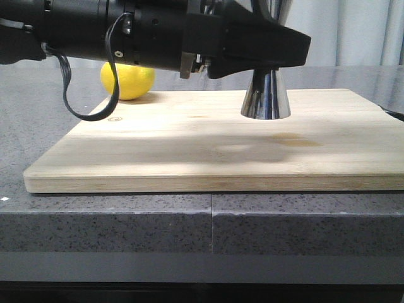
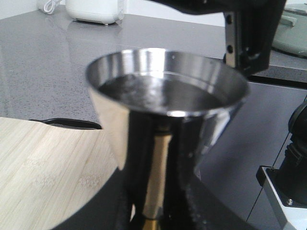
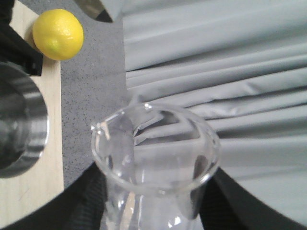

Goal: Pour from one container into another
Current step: 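Tilt the beaker with the right gripper, pouring liquid into the jigger, then tilt the beaker upright and lower it onto the board with the right gripper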

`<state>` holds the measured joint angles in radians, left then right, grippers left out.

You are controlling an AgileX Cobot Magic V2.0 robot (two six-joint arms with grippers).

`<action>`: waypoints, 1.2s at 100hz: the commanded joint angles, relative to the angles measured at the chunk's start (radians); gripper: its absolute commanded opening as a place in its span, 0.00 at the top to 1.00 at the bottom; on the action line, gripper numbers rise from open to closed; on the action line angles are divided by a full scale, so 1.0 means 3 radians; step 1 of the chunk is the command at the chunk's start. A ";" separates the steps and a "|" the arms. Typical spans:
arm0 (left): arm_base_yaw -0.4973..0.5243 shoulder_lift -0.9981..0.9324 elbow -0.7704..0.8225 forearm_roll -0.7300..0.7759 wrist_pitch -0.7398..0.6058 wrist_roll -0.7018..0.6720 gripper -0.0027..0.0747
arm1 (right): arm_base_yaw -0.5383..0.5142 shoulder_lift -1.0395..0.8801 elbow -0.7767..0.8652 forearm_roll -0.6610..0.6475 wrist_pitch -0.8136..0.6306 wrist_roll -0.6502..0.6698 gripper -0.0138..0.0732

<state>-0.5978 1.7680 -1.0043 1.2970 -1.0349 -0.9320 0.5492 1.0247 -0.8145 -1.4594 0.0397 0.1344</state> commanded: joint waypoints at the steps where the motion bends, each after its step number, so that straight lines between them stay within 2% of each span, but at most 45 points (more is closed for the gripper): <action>1: 0.0007 -0.0179 -0.0098 -0.0152 -0.0244 -0.0026 0.99 | 0.0009 -0.0076 -0.0134 0.0013 0.0167 0.0357 0.50; 28: 0.0007 -0.0179 -0.0098 -0.0152 -0.0244 -0.0026 0.99 | 0.0009 -0.0076 -0.0134 0.0174 0.0341 0.1844 0.50; 37: 0.0007 -0.0179 -0.0098 -0.0152 -0.0244 -0.0026 0.99 | 0.0009 -0.0076 -0.0134 0.0181 0.0441 0.2196 0.50; 53: 0.0007 -0.0179 -0.0098 -0.0152 -0.0244 -0.0026 0.99 | 0.0002 -0.0027 -0.0134 0.0186 0.0718 0.2474 0.50; 67: 0.0012 -0.0179 -0.0098 -0.0152 -0.0245 -0.0026 0.99 | -0.0165 0.0123 -0.0134 0.0188 0.0771 0.2715 0.50; 93: 0.0023 -0.0179 -0.0098 -0.0152 -0.0245 -0.0026 0.99 | -0.0782 0.0566 -0.0134 0.0188 0.0118 0.2888 0.50; 107: 0.0023 -0.0179 -0.0098 -0.0152 -0.0245 -0.0026 0.99 | -0.1207 0.0788 -0.0134 0.0315 -0.0439 0.2913 0.50; 120: 0.0023 -0.0179 -0.0098 -0.0152 -0.0245 -0.0026 0.99 | -0.1684 0.0964 -0.0134 0.0530 -0.1176 0.2913 0.50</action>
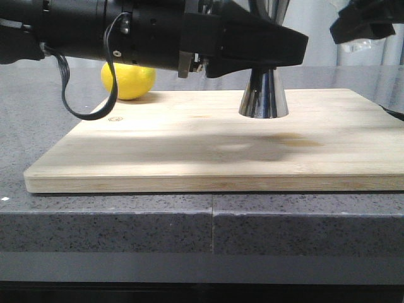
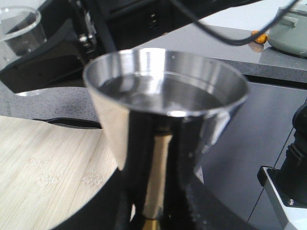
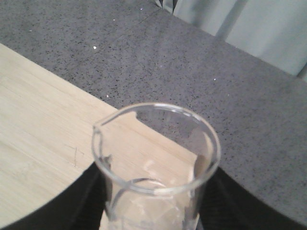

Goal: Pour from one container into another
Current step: 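Tilt the beaker upright and lower it onto the board with the right gripper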

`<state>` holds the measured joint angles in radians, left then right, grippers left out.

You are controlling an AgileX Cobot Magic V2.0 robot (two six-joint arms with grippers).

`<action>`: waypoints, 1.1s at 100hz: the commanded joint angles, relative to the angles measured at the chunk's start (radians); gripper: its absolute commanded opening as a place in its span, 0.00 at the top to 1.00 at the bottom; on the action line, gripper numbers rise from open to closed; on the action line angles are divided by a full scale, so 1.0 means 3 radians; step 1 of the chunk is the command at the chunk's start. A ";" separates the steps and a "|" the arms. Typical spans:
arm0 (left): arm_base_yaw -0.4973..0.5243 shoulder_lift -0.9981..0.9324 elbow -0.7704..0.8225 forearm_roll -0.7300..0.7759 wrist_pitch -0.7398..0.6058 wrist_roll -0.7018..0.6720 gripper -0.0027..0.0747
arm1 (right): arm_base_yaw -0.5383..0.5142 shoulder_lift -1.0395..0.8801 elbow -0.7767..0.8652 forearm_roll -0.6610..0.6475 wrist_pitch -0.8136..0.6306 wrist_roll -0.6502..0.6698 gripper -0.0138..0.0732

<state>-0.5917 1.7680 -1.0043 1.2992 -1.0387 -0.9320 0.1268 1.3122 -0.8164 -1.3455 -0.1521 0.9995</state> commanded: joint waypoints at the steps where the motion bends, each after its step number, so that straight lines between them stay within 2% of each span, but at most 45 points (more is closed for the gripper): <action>1: 0.0003 -0.0179 -0.0098 -0.0160 -0.0233 -0.0026 0.99 | -0.0357 0.0031 -0.0127 0.0180 -0.0620 0.0029 0.50; 13: 0.0003 -0.0179 -0.0098 -0.0160 -0.0233 -0.0026 0.99 | -0.0700 0.0188 -0.0127 0.0304 -0.1318 -0.0013 0.50; 27: 0.0003 -0.0179 -0.0098 -0.0160 -0.0233 -0.0026 0.99 | -0.0835 0.0350 -0.0127 0.0345 -0.1728 -0.0180 0.50; 72: 0.0003 -0.0179 -0.0098 -0.0153 -0.0233 -0.0026 0.99 | -0.0835 0.0859 -0.0135 0.0824 -0.2083 -0.0954 0.50; 110: 0.0003 -0.0179 -0.0098 -0.0153 -0.0227 -0.0026 0.99 | -0.0835 0.1138 -0.0253 0.0930 -0.2216 -0.1100 0.50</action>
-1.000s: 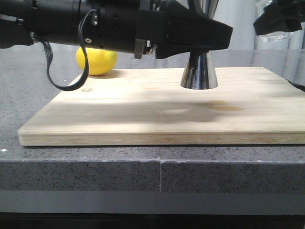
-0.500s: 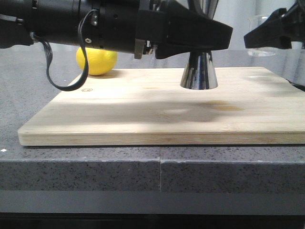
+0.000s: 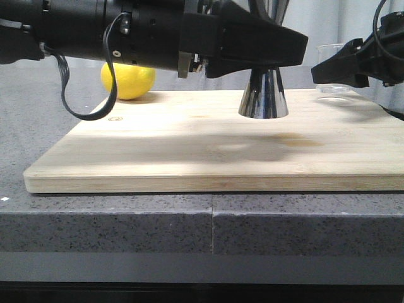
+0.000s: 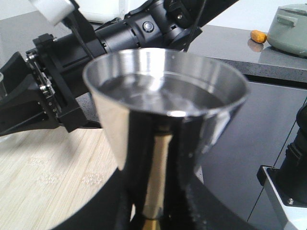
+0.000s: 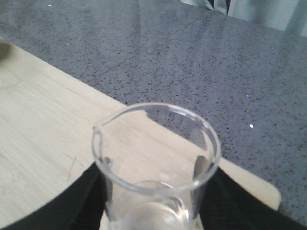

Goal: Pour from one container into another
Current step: 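Tilt the beaker upright and lower it onto the board with the right gripper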

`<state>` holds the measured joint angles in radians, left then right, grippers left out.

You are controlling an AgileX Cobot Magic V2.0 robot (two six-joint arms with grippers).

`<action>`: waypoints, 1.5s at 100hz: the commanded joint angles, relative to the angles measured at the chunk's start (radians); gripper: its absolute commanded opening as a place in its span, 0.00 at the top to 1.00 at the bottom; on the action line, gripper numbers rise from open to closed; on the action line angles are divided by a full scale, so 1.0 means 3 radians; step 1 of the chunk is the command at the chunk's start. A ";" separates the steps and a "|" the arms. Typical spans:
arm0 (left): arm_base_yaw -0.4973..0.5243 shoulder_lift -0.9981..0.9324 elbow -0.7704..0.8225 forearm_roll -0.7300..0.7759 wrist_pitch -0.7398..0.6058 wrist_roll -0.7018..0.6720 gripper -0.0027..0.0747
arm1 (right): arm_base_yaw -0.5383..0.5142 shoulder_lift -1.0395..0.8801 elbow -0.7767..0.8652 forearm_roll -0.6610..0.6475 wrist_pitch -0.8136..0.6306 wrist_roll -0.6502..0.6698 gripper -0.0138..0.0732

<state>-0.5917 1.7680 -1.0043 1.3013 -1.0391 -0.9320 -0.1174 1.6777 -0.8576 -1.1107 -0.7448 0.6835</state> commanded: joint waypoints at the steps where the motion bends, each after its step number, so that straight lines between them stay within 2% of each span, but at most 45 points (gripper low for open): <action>1: 0.0003 -0.0179 -0.0098 -0.0160 -0.0225 -0.0026 0.99 | -0.0021 -0.0074 -0.0116 0.0148 -0.0241 -0.0046 0.50; 21: 0.0003 -0.0179 -0.0098 -0.0160 -0.0219 -0.0026 0.99 | -0.0021 0.0011 -0.0116 0.0148 -0.0249 -0.0191 0.50; 107: 0.0003 -0.0179 -0.0098 -0.0153 -0.0219 -0.0026 0.99 | -0.0021 0.0151 -0.0116 0.0130 -0.0293 -0.0192 0.49; 114: 0.0003 -0.0179 -0.0098 -0.0153 -0.0219 -0.0026 0.99 | -0.0021 0.0151 -0.0116 0.0130 -0.0293 -0.0192 0.46; 134: 0.0003 -0.0179 -0.0098 -0.0153 -0.0219 -0.0026 0.99 | -0.0021 0.0151 -0.0116 0.0208 -0.0299 -0.0192 0.29; 150: 0.0003 -0.0179 -0.0098 -0.0153 -0.0219 -0.0026 0.99 | -0.0021 0.0151 -0.0122 0.0359 -0.0362 -0.0192 0.20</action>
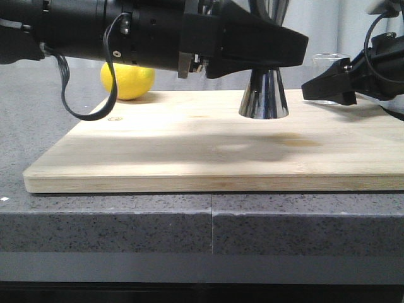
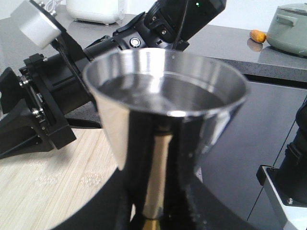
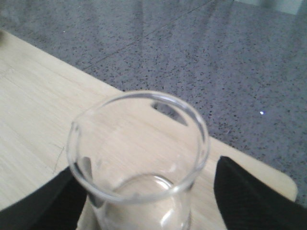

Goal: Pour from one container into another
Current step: 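Tilt the beaker upright and lower it onto the board with the right gripper, then open the right gripper and withdraw it from the beaker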

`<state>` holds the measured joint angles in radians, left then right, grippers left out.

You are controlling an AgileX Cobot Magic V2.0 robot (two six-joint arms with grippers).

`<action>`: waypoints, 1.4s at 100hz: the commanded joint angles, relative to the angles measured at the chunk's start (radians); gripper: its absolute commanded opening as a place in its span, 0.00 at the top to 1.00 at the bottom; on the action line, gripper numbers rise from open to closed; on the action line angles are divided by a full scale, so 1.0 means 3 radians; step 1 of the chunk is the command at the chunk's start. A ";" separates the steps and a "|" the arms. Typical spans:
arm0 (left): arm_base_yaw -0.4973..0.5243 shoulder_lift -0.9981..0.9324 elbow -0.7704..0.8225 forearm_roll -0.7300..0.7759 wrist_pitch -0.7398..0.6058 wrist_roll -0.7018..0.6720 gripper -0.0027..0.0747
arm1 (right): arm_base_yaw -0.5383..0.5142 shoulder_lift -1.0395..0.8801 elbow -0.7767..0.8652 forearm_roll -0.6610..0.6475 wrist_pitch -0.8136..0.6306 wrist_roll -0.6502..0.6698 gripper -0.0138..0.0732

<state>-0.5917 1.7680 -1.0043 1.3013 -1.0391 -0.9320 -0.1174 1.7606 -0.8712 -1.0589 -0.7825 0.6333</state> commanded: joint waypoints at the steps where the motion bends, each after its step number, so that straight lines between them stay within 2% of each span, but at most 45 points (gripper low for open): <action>1: 0.0003 -0.0179 -0.0098 -0.0153 -0.0219 -0.0026 0.99 | -0.0021 -0.0125 -0.0076 0.0187 -0.0237 -0.0024 0.19; 57: 0.0043 -0.0179 -0.0098 -0.0153 -0.0219 -0.0026 0.99 | -0.0021 -0.0593 -0.0081 0.0362 -0.0424 -0.0024 0.17; 103: 0.0448 -0.0179 -0.0415 -0.0150 -0.0113 -0.0026 0.99 | -0.0021 -0.1476 -0.0081 0.0409 -0.0421 0.0004 0.17; 140: 0.0492 -0.0165 -0.0446 -0.0187 0.0099 0.0278 0.99 | -0.0021 -0.1846 -0.0081 0.0402 -0.0436 0.0104 0.17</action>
<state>-0.4464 1.7680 -1.1055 1.3050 -0.9867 -0.8654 -0.1174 1.2454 -0.8712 -0.9786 -0.8605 0.6432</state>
